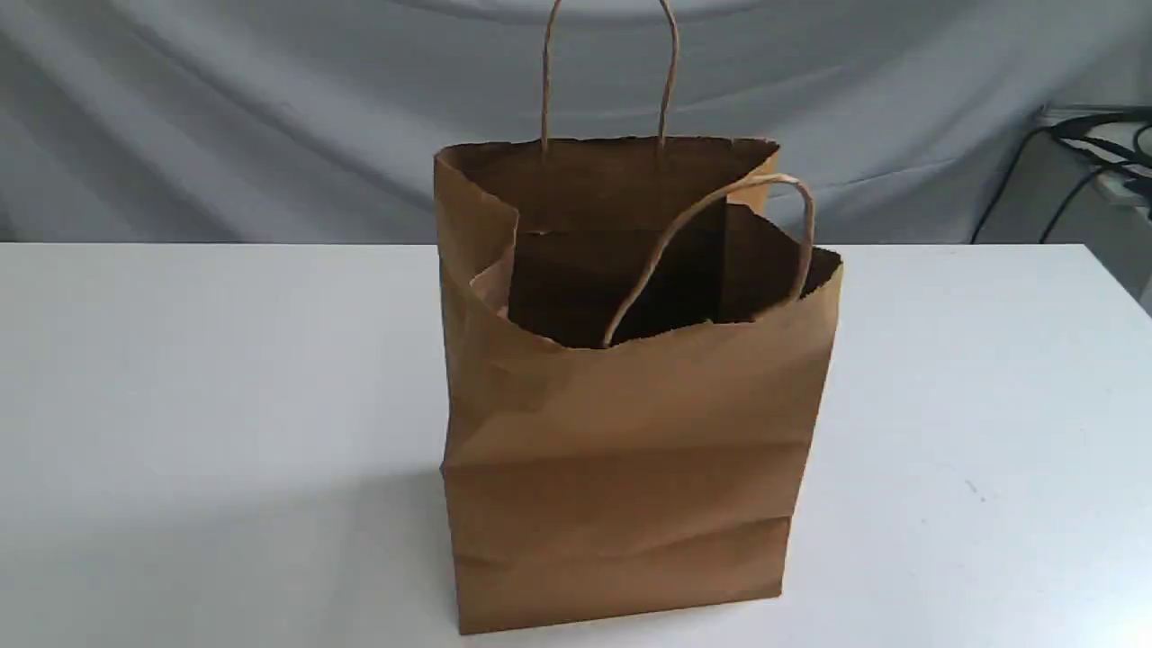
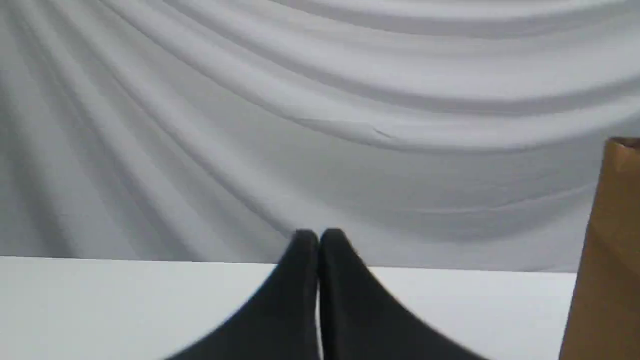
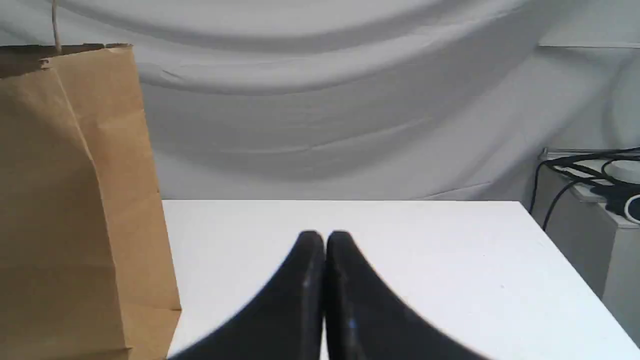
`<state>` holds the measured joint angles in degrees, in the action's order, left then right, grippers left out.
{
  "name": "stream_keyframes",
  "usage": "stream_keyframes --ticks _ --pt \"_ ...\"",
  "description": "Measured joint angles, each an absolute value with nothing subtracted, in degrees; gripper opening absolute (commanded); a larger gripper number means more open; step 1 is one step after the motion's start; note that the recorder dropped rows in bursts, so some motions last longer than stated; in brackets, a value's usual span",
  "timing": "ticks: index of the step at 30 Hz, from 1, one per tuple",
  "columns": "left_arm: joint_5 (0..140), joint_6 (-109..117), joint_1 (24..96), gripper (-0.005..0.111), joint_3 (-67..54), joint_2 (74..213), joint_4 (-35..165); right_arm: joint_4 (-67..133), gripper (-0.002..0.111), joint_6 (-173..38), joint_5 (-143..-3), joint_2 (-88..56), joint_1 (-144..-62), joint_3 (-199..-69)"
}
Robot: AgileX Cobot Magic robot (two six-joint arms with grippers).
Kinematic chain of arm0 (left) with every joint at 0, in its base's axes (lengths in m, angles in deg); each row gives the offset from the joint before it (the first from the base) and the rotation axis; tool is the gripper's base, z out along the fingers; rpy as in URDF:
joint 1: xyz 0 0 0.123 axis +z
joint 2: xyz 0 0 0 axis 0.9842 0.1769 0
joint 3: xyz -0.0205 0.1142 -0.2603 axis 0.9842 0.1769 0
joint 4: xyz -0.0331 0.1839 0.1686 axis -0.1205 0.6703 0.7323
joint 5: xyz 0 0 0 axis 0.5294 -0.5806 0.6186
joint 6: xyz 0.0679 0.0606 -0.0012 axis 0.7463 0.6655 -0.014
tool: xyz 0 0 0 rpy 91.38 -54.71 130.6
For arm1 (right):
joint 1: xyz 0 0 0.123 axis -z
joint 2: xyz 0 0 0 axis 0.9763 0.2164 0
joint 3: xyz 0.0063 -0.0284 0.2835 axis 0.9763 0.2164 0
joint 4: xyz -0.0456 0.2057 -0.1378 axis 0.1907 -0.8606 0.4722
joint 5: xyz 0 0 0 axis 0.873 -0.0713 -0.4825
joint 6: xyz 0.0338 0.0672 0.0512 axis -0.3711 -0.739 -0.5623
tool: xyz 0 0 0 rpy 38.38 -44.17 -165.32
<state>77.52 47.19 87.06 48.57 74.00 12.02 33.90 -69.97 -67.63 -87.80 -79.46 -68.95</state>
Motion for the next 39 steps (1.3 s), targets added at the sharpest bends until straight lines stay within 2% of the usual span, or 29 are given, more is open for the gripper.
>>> stream_keyframes --ticks 13,25,34,39 --pt "76.3 44.3 87.1 0.000 48.6 74.0 13.0 33.9 0.000 -70.0 -67.6 -87.8 -79.5 -69.0" --pt "76.0 -0.8 87.1 0.000 50.3 74.0 63.7 33.9 0.000 -70.0 -67.5 -87.8 -79.5 -69.0" --pt "74.9 -4.9 87.1 0.000 53.9 74.0 61.2 33.9 0.000 -70.0 -67.5 -87.8 -79.5 -69.0" --pt "78.8 -4.7 87.1 0.000 53.9 74.0 60.7 33.9 0.000 -70.0 -67.5 -87.8 -79.5 -69.0"
